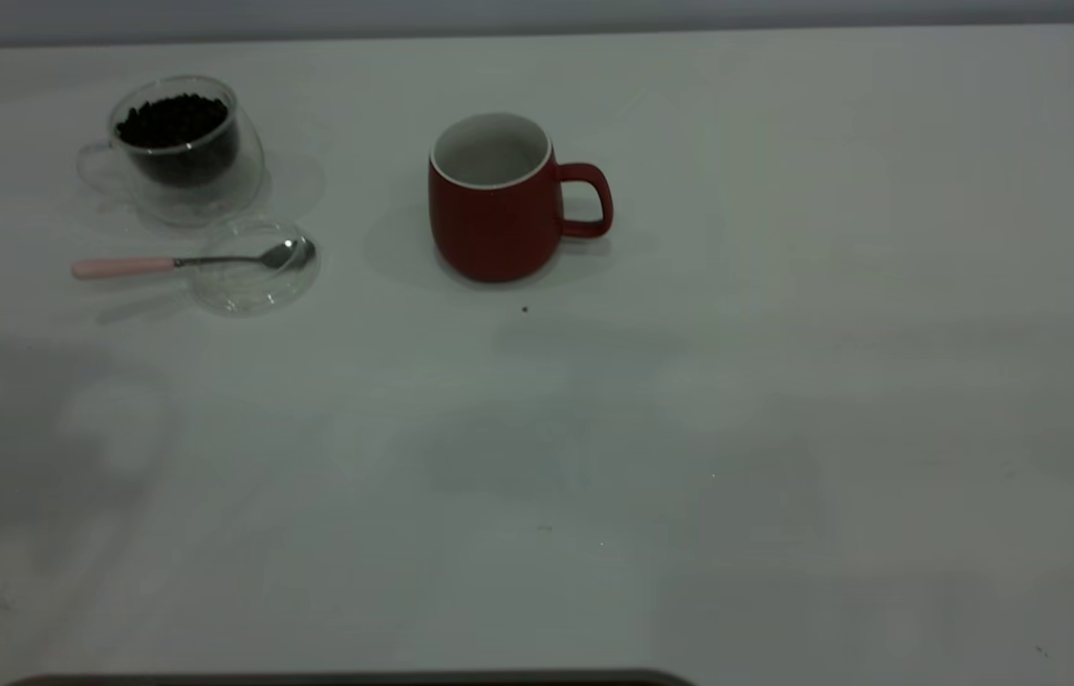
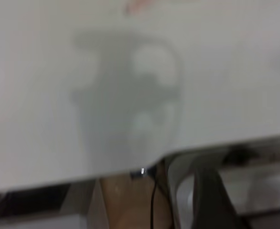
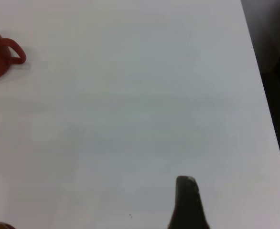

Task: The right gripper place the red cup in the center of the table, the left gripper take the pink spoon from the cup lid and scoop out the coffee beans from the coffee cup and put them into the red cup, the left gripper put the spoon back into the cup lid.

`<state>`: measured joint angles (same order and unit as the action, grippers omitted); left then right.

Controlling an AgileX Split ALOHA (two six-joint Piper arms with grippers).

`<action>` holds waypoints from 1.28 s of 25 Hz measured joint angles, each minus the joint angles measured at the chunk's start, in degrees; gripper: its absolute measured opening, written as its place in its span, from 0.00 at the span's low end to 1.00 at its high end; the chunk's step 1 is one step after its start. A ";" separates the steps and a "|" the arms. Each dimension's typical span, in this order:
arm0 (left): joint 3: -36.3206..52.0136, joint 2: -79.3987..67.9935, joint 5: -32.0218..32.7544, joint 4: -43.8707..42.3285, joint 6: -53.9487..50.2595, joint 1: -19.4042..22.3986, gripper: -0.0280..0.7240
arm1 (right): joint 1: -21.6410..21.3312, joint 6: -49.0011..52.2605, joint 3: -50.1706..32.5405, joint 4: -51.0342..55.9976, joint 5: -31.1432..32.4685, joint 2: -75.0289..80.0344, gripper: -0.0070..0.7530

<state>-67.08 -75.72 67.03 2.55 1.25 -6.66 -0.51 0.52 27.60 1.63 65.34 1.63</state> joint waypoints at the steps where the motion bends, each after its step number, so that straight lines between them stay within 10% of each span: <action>1: 3.05 2.09 0.00 -0.09 -0.05 0.00 0.64 | 0.00 0.00 0.00 0.00 0.00 0.00 0.79; 13: 34.52 30.60 -3.65 -2.55 -0.41 -0.06 0.64 | 0.00 0.00 0.00 0.00 0.00 0.00 0.79; 32: 39.27 75.22 -2.69 -3.07 -0.47 -0.11 0.64 | 0.00 0.00 0.00 0.00 0.00 0.00 0.79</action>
<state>-27.81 -0.50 64.33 -0.52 0.78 -6.78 -0.51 0.52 27.60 1.63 65.34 1.63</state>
